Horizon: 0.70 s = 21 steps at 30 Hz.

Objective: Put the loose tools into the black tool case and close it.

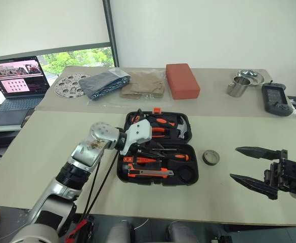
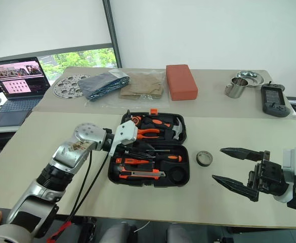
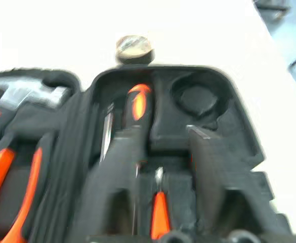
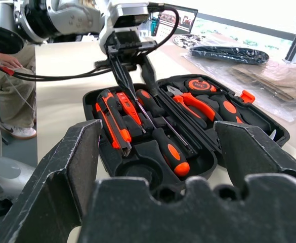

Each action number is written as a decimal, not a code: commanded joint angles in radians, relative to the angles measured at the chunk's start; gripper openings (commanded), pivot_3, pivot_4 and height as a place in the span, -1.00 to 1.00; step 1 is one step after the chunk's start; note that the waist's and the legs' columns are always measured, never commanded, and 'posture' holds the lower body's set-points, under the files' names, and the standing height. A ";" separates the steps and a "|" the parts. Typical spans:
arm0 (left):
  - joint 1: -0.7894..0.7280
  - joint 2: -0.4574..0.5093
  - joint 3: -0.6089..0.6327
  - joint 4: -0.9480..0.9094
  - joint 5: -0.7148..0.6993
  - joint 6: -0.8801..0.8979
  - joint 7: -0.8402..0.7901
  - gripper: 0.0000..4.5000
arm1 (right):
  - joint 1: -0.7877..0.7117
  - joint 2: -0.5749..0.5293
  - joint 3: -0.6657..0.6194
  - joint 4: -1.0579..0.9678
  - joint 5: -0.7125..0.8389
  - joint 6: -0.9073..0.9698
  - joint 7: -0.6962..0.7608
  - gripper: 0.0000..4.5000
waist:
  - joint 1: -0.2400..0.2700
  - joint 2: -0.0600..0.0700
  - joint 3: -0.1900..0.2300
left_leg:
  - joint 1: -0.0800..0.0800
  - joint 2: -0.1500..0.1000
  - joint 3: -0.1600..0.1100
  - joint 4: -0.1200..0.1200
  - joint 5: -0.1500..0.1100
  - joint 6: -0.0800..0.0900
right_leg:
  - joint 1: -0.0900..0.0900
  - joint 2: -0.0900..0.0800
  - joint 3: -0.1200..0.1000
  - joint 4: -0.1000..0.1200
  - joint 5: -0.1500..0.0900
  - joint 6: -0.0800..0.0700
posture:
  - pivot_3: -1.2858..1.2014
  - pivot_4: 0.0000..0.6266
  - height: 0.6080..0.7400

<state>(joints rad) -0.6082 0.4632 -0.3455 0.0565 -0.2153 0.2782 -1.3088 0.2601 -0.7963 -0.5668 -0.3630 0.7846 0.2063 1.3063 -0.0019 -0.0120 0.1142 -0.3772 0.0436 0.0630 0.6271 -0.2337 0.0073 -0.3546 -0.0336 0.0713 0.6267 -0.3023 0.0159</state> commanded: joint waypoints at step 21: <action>-0.026 -0.011 -0.079 0.367 0.157 -0.474 -0.136 -0.97 | 0.006 -0.012 -0.036 -0.033 0.008 -0.014 -0.012 0.83 | -0.001 0.001 -0.001 | -0.002 0.001 -0.001 0.001 0.000 0.000 | 0.002 0.003 0.002 0.000 0.000 0.000 | 0.03 -0.52 1.00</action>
<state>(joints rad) -0.6353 0.4561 -0.3982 0.3788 -0.1101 -0.1629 -1.4605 0.2791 -0.7959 -0.5745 -0.3655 0.7847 0.2043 1.2975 -0.0026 -0.0108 0.1135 -0.3790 0.0445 0.0618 0.6281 -0.2337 0.0073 -0.3525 -0.0309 0.0730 0.6270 -0.3022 0.0158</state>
